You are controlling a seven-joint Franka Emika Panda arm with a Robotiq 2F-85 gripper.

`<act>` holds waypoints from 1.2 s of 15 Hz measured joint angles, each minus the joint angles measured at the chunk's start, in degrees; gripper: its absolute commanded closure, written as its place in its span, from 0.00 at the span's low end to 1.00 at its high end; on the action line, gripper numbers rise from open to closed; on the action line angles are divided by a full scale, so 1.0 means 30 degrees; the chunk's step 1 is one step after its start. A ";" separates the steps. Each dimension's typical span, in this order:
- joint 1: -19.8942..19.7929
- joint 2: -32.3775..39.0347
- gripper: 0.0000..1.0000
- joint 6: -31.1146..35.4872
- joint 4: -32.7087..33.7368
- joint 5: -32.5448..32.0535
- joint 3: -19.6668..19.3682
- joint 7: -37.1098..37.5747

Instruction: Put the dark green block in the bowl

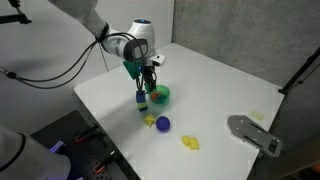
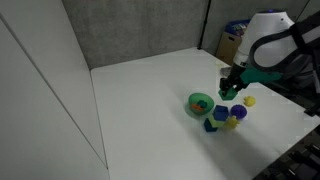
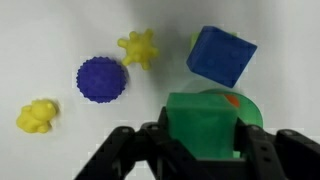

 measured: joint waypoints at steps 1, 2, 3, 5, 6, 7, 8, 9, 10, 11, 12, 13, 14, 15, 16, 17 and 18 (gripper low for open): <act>-0.0002 0.0402 0.72 0.0000 0.0417 0.0000 -0.0067 0.0029; -0.0002 0.0839 0.72 0.0000 0.0866 0.0000 -0.0123 0.0061; -0.0002 0.1260 0.72 0.0000 0.1295 0.0001 -0.0153 0.0083; 0.0010 0.2110 0.72 0.0000 0.2169 0.0001 -0.0166 0.0137; 0.0043 0.2557 0.72 0.0000 0.2618 0.0001 -0.0170 0.0169; 0.0101 0.2980 0.72 0.0000 0.3033 0.0001 -0.0182 0.0198; 0.0172 0.3414 0.72 0.0000 0.3438 0.0001 -0.0196 0.0233; 0.0259 0.3840 0.72 0.0000 0.3828 0.0001 -0.0223 0.0273; 0.0339 0.4249 0.72 0.0000 0.4193 0.0001 -0.0244 0.0294; 0.0429 0.4667 0.72 0.0000 0.4569 0.0001 -0.0271 0.0316; 0.0520 0.5085 0.72 0.0000 0.4938 0.0001 -0.0297 0.0331; 0.0602 0.5474 0.72 0.0000 0.5285 0.0002 -0.0309 0.0336; 0.0702 0.5875 0.72 0.0000 0.5658 0.0004 -0.0324 0.0347; 0.0807 0.6254 0.72 0.0000 0.6012 0.0005 -0.0344 0.0358; 0.0928 0.6627 0.72 0.0000 0.6342 0.0005 -0.0374 0.0371; 0.1051 0.6991 0.72 0.0000 0.6674 0.0005 -0.0401 0.0378; 0.1191 0.7412 0.72 0.0000 0.7070 0.0006 -0.0427 0.0382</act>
